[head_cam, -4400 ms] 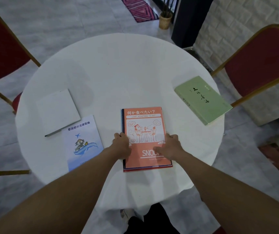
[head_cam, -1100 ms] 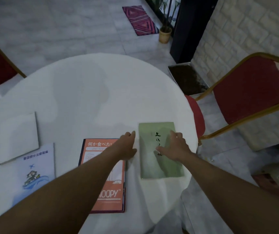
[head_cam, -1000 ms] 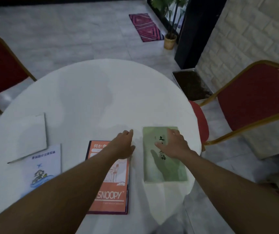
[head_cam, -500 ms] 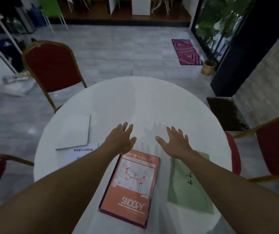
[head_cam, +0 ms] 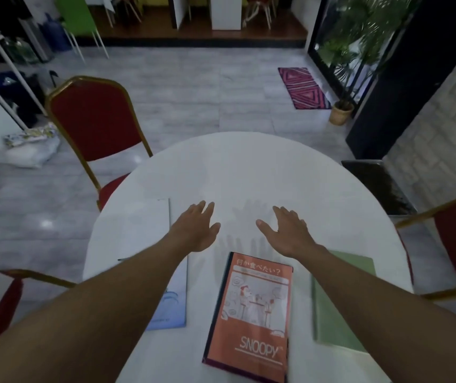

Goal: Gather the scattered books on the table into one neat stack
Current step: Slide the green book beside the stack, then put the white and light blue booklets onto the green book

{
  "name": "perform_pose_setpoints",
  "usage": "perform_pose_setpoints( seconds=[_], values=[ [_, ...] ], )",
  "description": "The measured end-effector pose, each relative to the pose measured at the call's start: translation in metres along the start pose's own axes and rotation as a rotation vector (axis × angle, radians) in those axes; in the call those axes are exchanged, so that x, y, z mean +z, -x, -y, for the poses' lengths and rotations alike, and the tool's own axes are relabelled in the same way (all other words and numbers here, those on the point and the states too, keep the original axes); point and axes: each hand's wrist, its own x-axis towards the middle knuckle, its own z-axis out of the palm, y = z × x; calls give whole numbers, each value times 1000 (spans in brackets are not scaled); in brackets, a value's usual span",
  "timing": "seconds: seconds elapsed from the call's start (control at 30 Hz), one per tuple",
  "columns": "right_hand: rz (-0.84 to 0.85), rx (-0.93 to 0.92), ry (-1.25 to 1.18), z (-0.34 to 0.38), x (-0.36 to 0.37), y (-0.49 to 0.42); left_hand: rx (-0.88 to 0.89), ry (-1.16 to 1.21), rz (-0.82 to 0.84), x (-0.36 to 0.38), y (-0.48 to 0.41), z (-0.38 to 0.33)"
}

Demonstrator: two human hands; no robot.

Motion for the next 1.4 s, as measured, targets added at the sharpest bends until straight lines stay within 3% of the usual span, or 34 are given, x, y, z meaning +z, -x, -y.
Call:
perform_pose_setpoints(
  seconds=[0.7, 1.13, 1.4],
  values=[
    [-104, -8, -159, 68, 32, 2, 3, 61, 1, -13, 5, 79],
    [194, -37, -156, 131, 133, -28, -207, 131, 111, 59, 24, 177],
    [309, 16, -168, 147, 199, -26, -285, 230, 210, 105, 35, 197]
  ],
)
